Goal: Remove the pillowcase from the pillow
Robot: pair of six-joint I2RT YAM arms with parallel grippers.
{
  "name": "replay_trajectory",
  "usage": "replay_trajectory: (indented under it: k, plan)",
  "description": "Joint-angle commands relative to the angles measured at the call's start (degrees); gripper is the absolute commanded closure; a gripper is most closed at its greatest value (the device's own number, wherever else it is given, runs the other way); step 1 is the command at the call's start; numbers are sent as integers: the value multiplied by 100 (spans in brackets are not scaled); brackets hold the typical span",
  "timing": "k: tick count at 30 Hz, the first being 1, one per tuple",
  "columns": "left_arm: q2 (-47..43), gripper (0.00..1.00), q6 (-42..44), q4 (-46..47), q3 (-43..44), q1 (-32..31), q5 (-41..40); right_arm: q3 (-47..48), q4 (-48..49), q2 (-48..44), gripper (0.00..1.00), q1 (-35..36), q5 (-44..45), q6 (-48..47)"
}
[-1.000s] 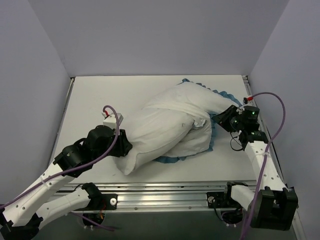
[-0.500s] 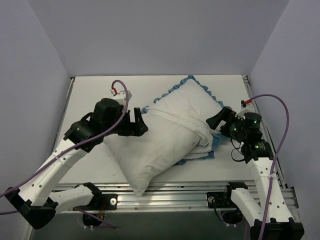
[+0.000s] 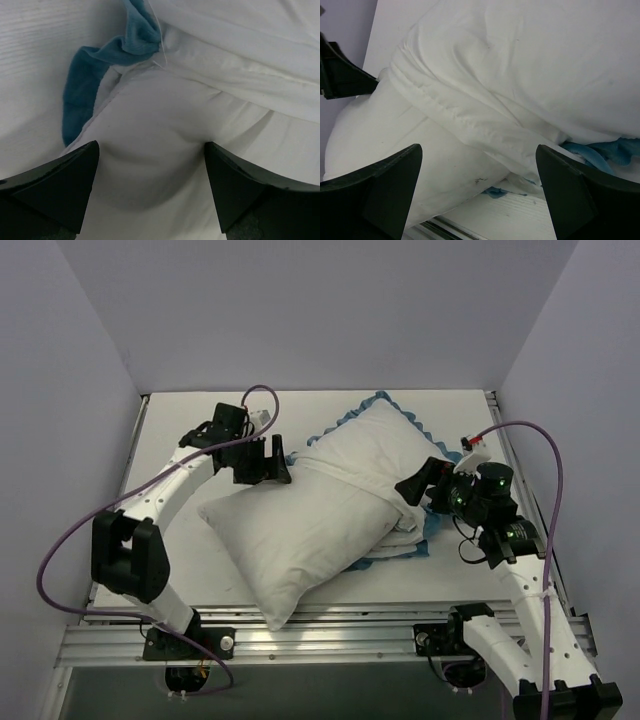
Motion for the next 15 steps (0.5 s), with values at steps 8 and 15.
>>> replay_trajectory:
  k: [8,15]
  plan:
    - [711,66,122,1344,-386,-22,2469,199,126,91,9,470,58,-220]
    - [-9,98,289,1117,193,-22,2022,418,214,328,12,918,470,-203]
